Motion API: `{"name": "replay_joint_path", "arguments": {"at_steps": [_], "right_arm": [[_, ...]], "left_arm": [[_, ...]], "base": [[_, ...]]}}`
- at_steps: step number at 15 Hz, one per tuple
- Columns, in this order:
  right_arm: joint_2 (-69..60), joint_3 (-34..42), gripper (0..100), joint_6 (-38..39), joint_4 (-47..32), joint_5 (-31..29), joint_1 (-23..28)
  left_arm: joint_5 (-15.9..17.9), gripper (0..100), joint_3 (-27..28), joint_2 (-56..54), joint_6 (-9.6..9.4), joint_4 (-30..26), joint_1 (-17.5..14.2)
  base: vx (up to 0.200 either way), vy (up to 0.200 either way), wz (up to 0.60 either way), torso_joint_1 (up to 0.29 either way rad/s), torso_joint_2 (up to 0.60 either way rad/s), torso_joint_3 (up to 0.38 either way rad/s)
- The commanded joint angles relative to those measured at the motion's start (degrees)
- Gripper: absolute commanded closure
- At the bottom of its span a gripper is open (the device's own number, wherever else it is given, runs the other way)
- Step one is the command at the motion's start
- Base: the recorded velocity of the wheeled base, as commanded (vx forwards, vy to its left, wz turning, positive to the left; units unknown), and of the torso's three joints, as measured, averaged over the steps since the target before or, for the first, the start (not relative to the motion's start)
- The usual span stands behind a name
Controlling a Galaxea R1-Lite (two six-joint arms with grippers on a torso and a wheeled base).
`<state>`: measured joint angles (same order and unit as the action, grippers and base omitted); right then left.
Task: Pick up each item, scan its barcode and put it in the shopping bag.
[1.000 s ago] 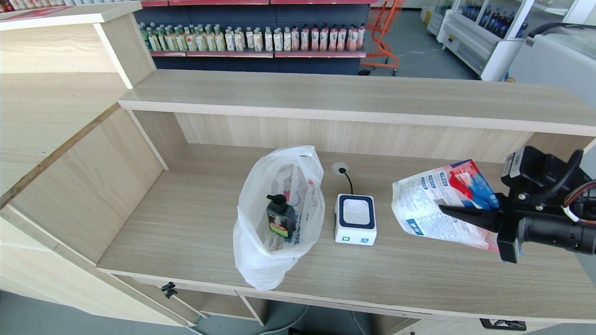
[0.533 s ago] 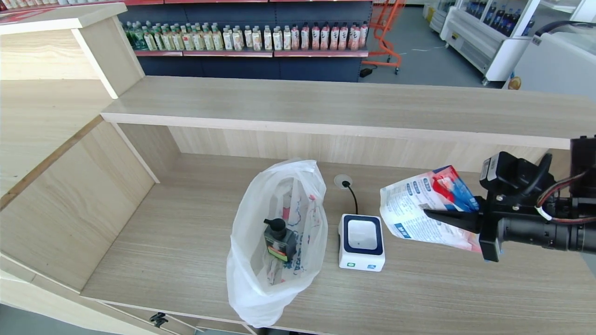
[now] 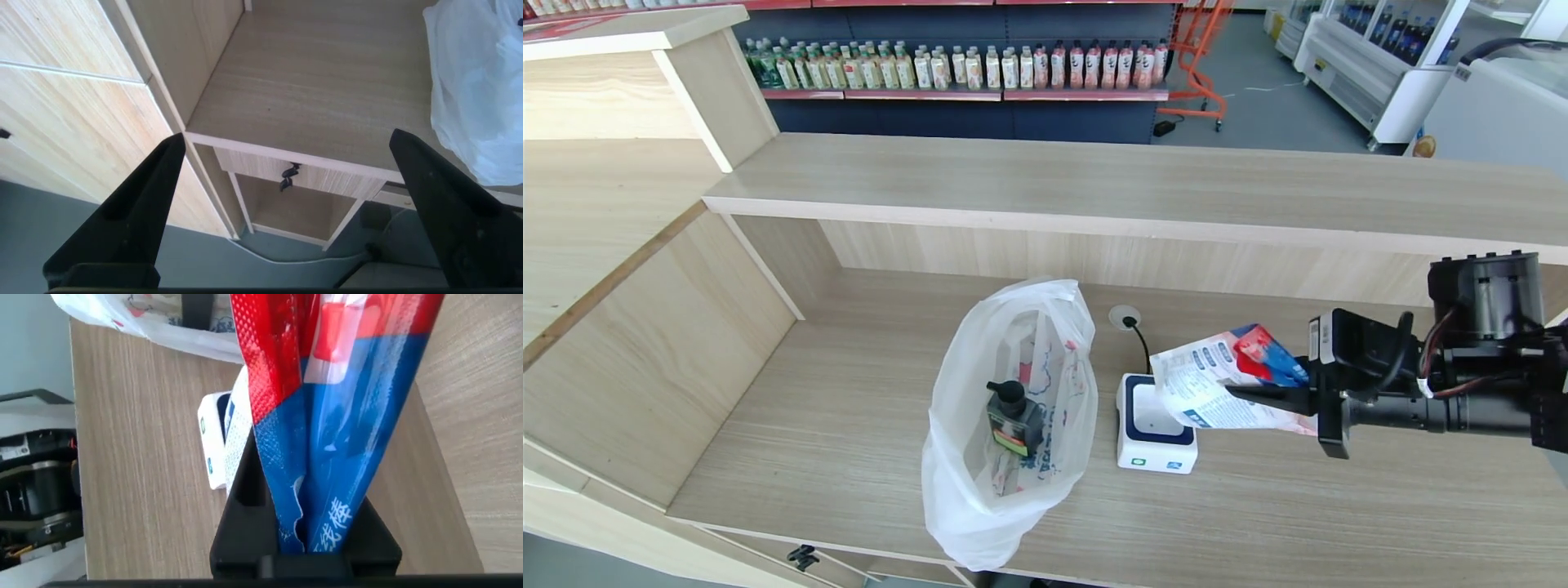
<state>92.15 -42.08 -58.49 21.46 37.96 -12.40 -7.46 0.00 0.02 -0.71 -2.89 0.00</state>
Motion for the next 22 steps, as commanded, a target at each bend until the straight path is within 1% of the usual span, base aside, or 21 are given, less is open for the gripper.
{"name": "replay_joint_path", "arguments": {"at_steps": [1,2,4,6,7,11,14,21,22], "right_arm": [[4.79,-0.55,100,-4.0,0.17,1.59,0.88],[6.03,-0.63,100,-6.02,0.17,2.56,1.5],[8.22,-0.72,100,-7.34,0.78,3.35,1.68],[11.91,-1.51,100,-7.25,5.79,4.4,1.59],[12.97,-2.04,100,-7.25,6.93,4.84,1.41],[17.28,-5.47,100,-7.08,8.78,5.63,-0.96],[19.91,-7.58,100,-7.08,10.01,5.63,-1.23],[19.3,-7.66,100,-6.81,10.01,6.16,-1.14],[18.42,-7.66,100,-4.26,10.1,6.6,-1.14]], "left_arm": [[-0.01,0,0.0,-0.02,0.0,-0.01,0.0],[-0.01,0,0.0,-0.02,0.0,-0.01,0.0],[-0.01,0,0.0,-0.02,0.0,-0.01,0.0],[-0.01,0,0.0,-0.02,0.0,-0.01,0.0],[-0.01,0,0.0,-0.02,0.0,-0.01,0.0],[-0.01,0,0.0,-0.02,0.0,-0.01,0.0],[-0.01,0,0.0,-0.02,0.0,-0.01,0.0],[-0.01,0,0.0,-0.02,0.0,-0.01,0.0],[-0.01,0,0.0,-0.02,0.0,-0.01,0.0]], "base": [[0.0,0.0,0.0,0.0,0.0,0.0],[0.0,0.0,0.0,0.0,0.0,0.0],[0.0,0.0,0.0,0.0,0.0,0.0],[0.0,0.0,0.0,0.0,0.0,0.0],[0.0,0.0,0.0,0.0,0.0,0.0],[0.0,0.0,0.0,0.0,0.0,0.0],[0.0,0.0,0.0,0.0,0.0,0.0],[0.0,0.0,0.0,0.0,0.0,0.0],[0.0,0.0,0.0,0.0,0.0,0.0]]}}
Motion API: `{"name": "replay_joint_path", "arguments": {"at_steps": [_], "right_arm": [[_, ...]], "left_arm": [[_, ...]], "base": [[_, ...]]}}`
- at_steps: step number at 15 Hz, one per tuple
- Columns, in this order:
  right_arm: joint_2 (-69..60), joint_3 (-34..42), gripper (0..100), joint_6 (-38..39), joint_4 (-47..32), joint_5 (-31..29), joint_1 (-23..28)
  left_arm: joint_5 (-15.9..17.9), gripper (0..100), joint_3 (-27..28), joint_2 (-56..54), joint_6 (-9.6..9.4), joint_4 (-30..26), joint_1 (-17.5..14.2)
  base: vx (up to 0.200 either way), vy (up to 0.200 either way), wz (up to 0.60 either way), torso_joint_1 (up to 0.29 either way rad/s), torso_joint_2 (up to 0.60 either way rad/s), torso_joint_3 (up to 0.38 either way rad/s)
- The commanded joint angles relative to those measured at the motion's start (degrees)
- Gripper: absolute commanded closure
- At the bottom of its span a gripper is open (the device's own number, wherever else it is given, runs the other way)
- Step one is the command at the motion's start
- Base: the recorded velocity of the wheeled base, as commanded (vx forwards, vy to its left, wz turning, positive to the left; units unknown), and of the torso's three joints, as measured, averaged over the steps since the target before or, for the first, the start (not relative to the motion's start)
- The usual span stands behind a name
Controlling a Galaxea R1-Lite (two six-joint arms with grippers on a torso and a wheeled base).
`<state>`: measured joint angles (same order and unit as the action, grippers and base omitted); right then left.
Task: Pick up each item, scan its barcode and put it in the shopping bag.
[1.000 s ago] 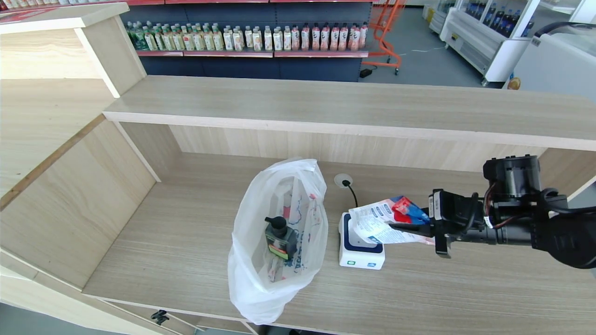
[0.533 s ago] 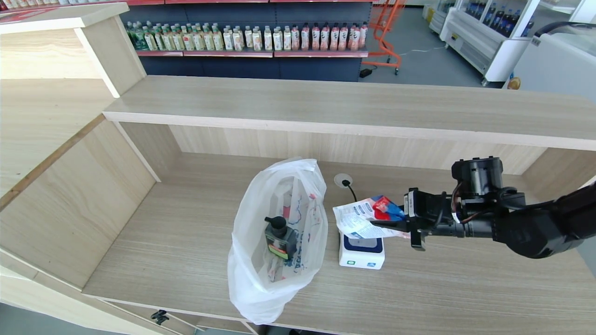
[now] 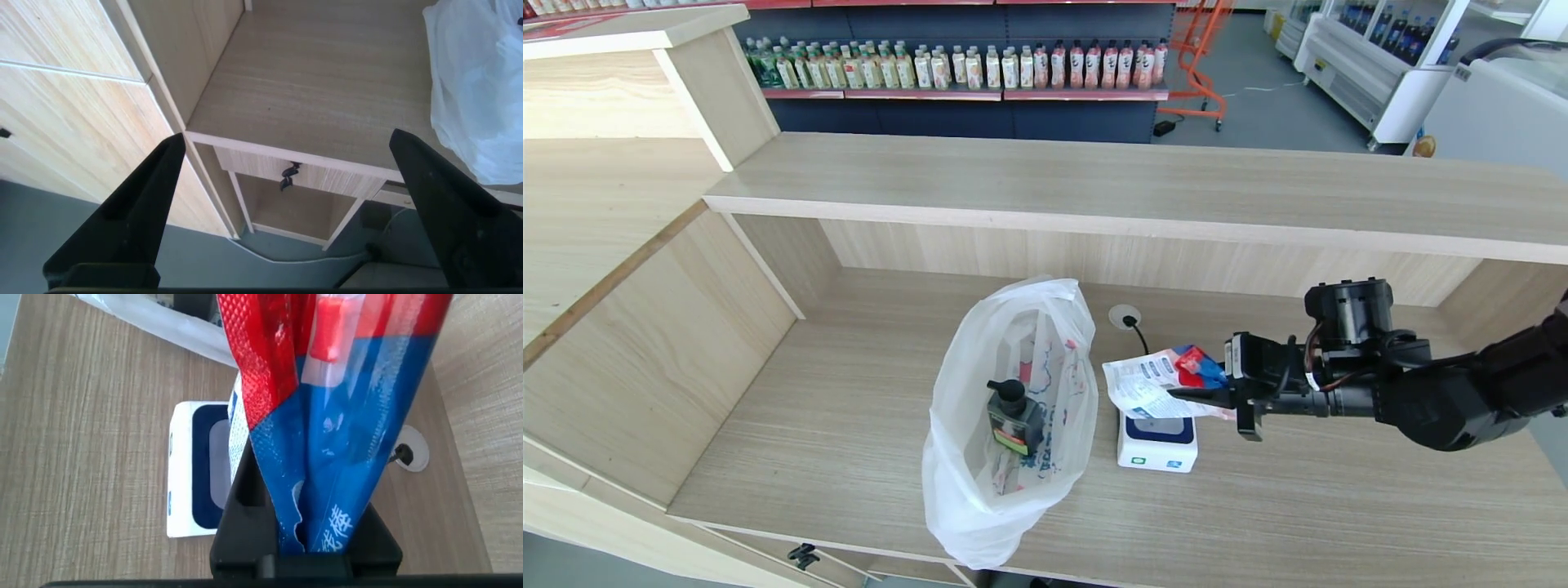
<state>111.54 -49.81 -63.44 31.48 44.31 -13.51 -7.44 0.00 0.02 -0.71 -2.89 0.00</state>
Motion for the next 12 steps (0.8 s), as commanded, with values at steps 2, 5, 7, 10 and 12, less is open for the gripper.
{"name": "replay_joint_path", "arguments": {"at_steps": [2,5,7,10,12], "right_arm": [[-4.93,0.06,100,7.81,-0.01,0.42,0.06],[-17.41,1.82,100,37.6,-0.54,-2.92,0.06],[-18.82,1.21,100,52.54,-1.59,-10.83,-0.91],[-12.93,-0.37,100,64.06,-1.77,-16.8,-6.71],[-8.98,-3.19,100,71.26,-1.51,-19.0,-11.01]], "left_arm": [[-0.03,0,0.0,-0.02,0.0,-0.01,0.0],[-0.03,0,0.0,-0.02,0.0,-0.01,0.0],[-0.03,0,0.0,-0.02,0.0,-0.01,0.0],[-0.03,0,0.0,-0.02,0.0,-0.01,0.0],[-0.03,0,0.0,-0.02,0.0,-0.01,0.0]], "base": [[0.0,0.0,0.0,0.0,0.0,0.0],[0.0,0.0,0.0,0.0,0.0,0.0],[0.0,0.0,0.0,0.0,0.0,0.0],[0.0,0.0,0.0,0.0,0.0,0.0],[0.0,0.0,0.0,0.0,0.0,0.0]]}}
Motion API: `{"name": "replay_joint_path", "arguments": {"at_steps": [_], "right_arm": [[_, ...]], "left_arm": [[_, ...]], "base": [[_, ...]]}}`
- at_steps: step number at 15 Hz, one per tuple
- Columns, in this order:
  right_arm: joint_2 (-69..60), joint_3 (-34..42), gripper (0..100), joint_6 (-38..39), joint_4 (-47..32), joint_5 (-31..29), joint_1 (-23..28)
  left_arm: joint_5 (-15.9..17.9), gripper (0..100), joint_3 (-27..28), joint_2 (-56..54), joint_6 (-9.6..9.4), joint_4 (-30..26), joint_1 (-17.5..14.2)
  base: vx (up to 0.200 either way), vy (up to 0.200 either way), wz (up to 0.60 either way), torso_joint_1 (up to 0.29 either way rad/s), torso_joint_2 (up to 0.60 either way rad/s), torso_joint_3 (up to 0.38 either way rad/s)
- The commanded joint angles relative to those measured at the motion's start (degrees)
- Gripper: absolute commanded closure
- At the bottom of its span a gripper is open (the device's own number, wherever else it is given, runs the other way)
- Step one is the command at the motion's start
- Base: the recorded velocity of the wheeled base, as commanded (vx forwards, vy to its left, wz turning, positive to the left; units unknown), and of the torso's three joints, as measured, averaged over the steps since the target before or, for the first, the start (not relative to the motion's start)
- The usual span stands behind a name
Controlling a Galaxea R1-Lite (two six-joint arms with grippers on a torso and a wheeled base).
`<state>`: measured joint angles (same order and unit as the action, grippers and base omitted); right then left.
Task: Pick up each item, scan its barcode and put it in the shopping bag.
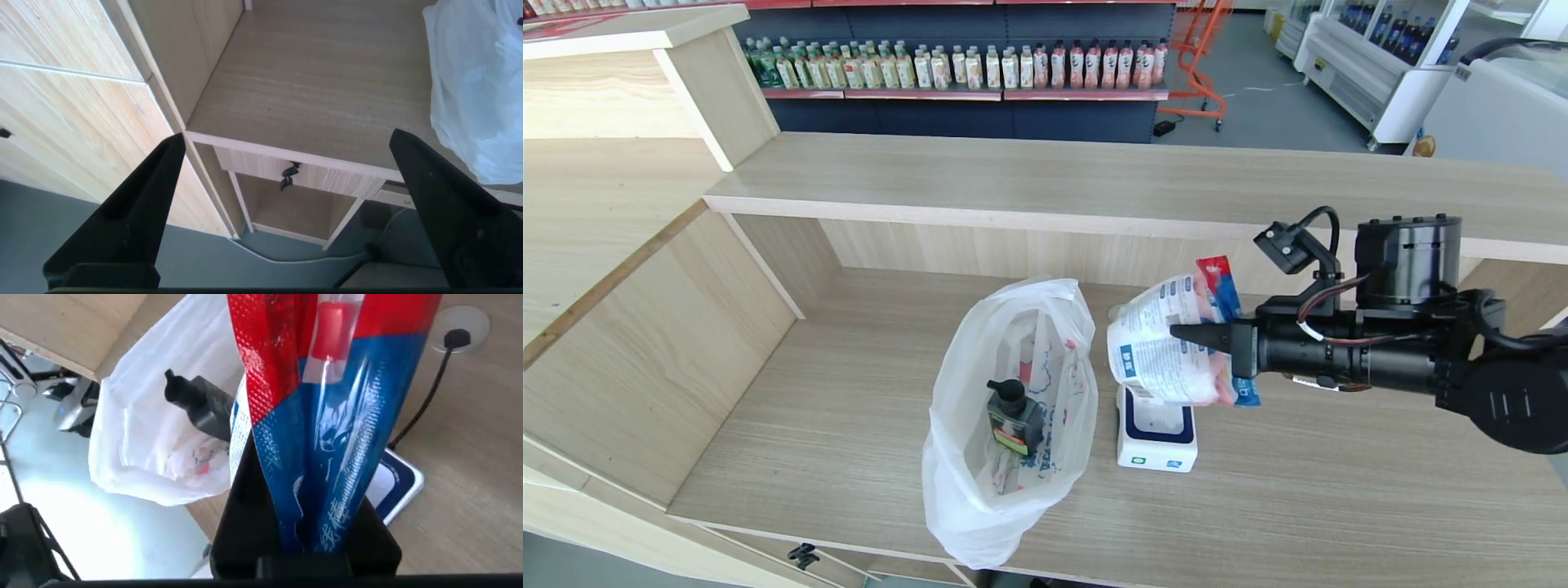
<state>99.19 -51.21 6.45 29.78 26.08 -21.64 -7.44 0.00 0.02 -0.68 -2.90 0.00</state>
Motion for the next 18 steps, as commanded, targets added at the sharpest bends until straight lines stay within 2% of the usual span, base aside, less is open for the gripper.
{"name": "replay_joint_path", "arguments": {"at_steps": [1,3,6,11,15,16,18], "right_arm": [[6.36,-3.72,100,3.22,0.19,-0.94,-4.47],[11.55,-6.62,100,2.78,0.45,-1.03,-5.52],[19.11,-12.42,100,-1.79,2.39,-1.03,-5.87],[27.28,-21.65,100,-3.28,4.23,-1.03,-9.04],[30.97,-24.46,100,-5.57,6.96,-1.11,-9.56],[31.59,-25.43,0,-5.57,7.13,-1.2,-9.65],[31.5,-27.8,0,-4.34,7.04,-1.11,-10.18]], "left_arm": [[-0.03,0,0.0,-0.02,-0.02,0.0,0.0],[-0.03,0,0.0,-0.02,-0.02,0.0,0.0],[-0.03,0,0.0,-0.02,-0.02,0.0,0.0],[-0.03,0,0.0,-0.02,-0.02,0.0,0.0],[-0.03,0,0.0,-0.02,-0.02,0.0,0.0],[-0.03,0,0.0,-0.02,-0.02,0.0,0.0],[-0.03,0,0.0,-0.02,-0.02,0.0,0.0]], "base": [[0.0,0.0,0.0,0.0,0.0,0.0],[0.0,0.0,0.0,0.0,0.0,0.0],[0.0,0.0,0.0,0.0,0.0,0.0],[0.0,0.0,0.0,0.0,0.0,0.0],[0.0,0.0,0.0,0.0,0.0,0.0],[0.0,0.0,0.0,0.0,0.0,0.0],[0.0,0.0,0.0,0.0,0.0,0.0]]}}
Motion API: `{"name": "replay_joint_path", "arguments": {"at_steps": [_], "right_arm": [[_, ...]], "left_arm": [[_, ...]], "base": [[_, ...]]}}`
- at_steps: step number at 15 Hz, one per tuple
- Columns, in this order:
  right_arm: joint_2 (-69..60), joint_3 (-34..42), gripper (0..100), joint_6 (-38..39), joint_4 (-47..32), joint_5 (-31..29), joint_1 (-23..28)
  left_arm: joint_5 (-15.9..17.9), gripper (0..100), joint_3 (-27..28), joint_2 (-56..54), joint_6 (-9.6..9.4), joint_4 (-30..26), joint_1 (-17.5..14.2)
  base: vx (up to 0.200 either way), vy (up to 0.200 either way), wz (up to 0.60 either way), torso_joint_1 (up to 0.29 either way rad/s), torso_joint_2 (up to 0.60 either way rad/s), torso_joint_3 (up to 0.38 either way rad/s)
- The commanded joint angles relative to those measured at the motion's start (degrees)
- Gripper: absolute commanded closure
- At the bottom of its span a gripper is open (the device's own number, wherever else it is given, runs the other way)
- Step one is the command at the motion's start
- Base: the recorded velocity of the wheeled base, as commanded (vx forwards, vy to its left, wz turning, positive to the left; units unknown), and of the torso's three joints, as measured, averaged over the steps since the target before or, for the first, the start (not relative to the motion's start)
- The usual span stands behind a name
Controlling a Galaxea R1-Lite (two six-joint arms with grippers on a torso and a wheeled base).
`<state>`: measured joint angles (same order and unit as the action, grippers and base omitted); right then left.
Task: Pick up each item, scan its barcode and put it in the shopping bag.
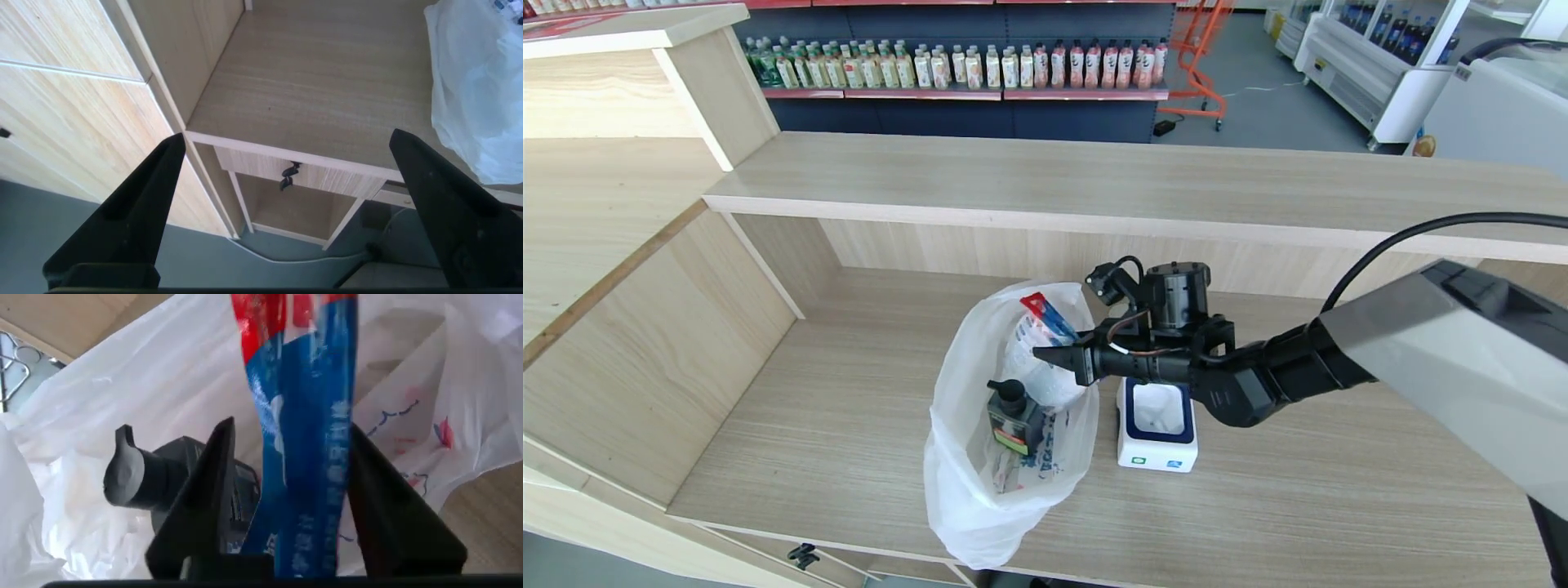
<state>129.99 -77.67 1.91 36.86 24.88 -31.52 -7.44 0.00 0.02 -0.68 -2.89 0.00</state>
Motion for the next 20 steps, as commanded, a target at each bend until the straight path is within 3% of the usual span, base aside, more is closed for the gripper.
{"name": "replay_joint_path", "arguments": {"at_steps": [1,3,5,9,10,11,13,14,15,16,17,18,20], "right_arm": [[0.0,-2.05,0,2.3,-0.04,0.17,-0.47],[-4.92,-2.05,0,9.51,-0.39,0.26,-0.91],[-12.74,2.87,0,14.7,-0.39,0.26,-0.56],[-47.28,35.57,0,11.09,-1.71,1.31,10.34],[-57.57,42.51,0,4.94,-7.68,1.05,14.56],[-66.88,46.9,0,-1.04,-15.16,-1.06,19.4],[-79.54,51.74,0,-1.56,-22.89,-12.14,25.11],[-84.99,55.69,0,-0.95,-23.77,-17.67,25.64],[-84.99,55.69,0,-0.95,-23.77,-17.67,25.64],[-98.35,65.98,0,-1.04,-23.77,-26.02,25.72],[-105.82,71.6,0,-2.44,-23.94,-26.11,27.39],[-113.03,76.35,0,-5.08,-24.12,-25.76,32.76],[-121.11,77.67,0,-5.25,-27.28,-24.35,34.16]], "left_arm": [[-0.03,0,0.0,-0.02,-0.02,-0.01,0.0],[-0.03,0,0.0,-0.02,-0.02,-0.01,0.0],[-0.03,0,0.0,-0.02,-0.02,-0.01,0.0],[-0.03,0,0.0,-0.02,-0.02,-0.01,0.0],[-0.03,0,0.0,-0.02,-0.02,-0.01,0.0],[-0.03,0,0.0,-0.02,-0.02,-0.01,0.0],[-0.03,0,0.0,-0.02,-0.02,-0.01,0.0],[-0.03,0,0.0,-0.02,-0.02,-0.01,0.0],[-0.03,0,0.0,-0.02,-0.02,-0.01,0.0],[-0.03,0,0.0,-0.02,-0.02,-0.01,0.0],[-0.03,0,0.0,-0.02,-0.02,-0.01,0.0],[-0.03,0,0.0,-0.02,-0.02,-0.01,0.0],[-0.03,0,0.0,-0.02,-0.02,-0.01,0.0]], "base": [[0.0,0.0,0.0,0.0,0.0,0.0],[0.0,0.0,0.0,0.0,0.0,0.0],[0.0,0.0,0.0,0.0,0.0,0.0],[0.0,0.0,0.0,0.0,0.0,0.0],[0.0,0.0,0.0,0.0,0.0,0.0],[0.0,0.0,0.0,0.0,0.0,0.0],[0.0,0.0,0.0,0.0,0.0,0.0],[0.0,0.0,0.0,0.0,0.0,0.0],[0.0,0.0,0.0,0.0,0.0,0.0],[0.0,0.0,0.0,0.0,0.0,0.0],[0.0,0.0,0.0,0.0,0.0,0.0],[0.0,0.0,0.0,0.0,0.0,0.0],[0.0,0.0,0.0,0.0,0.0,0.0]]}}
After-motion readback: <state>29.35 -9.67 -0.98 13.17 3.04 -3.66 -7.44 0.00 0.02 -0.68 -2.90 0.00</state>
